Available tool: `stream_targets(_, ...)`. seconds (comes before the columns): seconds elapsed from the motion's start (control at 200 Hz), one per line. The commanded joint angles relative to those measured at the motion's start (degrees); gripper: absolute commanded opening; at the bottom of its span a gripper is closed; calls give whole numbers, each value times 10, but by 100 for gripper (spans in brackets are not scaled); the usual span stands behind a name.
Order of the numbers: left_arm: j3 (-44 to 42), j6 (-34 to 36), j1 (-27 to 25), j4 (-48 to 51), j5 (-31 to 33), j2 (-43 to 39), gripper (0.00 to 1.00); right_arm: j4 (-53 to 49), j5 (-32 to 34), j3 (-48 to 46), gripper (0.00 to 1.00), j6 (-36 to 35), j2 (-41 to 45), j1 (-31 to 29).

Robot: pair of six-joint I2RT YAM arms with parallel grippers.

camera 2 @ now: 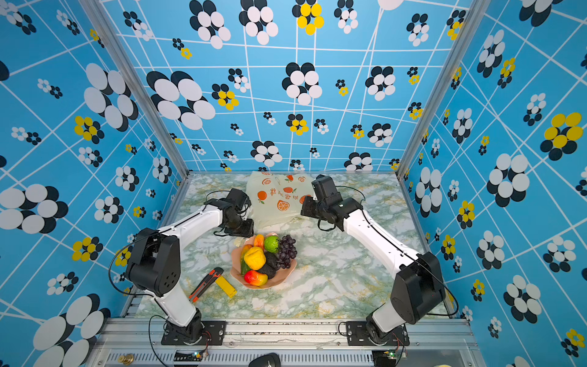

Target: Place the fruits into the plastic bag

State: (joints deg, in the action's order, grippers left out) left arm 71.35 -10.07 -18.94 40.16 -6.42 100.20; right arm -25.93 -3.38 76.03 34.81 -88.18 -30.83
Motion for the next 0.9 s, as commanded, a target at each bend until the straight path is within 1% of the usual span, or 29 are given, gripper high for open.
stream_targets(0.0,19,-9,-2,5,-3,-4,45,10,-5,3,0,7,-2,1)
stream_targets(0.02,19,-9,-1,7,-6,-7,38,10,-5,3,0,6,-2,1)
stream_targets(0.075,18,-10,-1,12,-11,-15,31,10,-4,2,0,6,-2,1)
stream_targets(0.15,19,-8,-1,24,-11,-25,17,11,-3,2,0,5,-3,1)
stream_targets(0.19,20,-6,0,31,-9,-29,13,12,-4,3,0,5,-5,1)
stream_targets(0.28,20,-2,4,48,-8,-42,9,13,-2,4,0,5,-6,1)
stream_targets(0.44,14,2,24,69,-12,-73,7,12,11,7,0,8,-1,1)
stream_targets(0.565,25,6,42,88,-22,-84,0,6,47,5,0,12,13,0)
stream_targets(0.655,53,11,46,113,-18,-77,0,-1,82,13,0,10,18,0)
stream_targets(0.725,86,9,49,132,-13,-65,0,7,110,26,0,1,16,0)
stream_targets(0.795,139,-9,54,149,1,-43,0,36,140,64,0,-34,-4,1)
stream_targets(0.85,214,-36,63,167,9,-9,0,58,150,132,0,-83,-42,4)
stream_targets(0.895,295,-63,70,179,11,22,0,60,151,241,0,-125,-84,6)
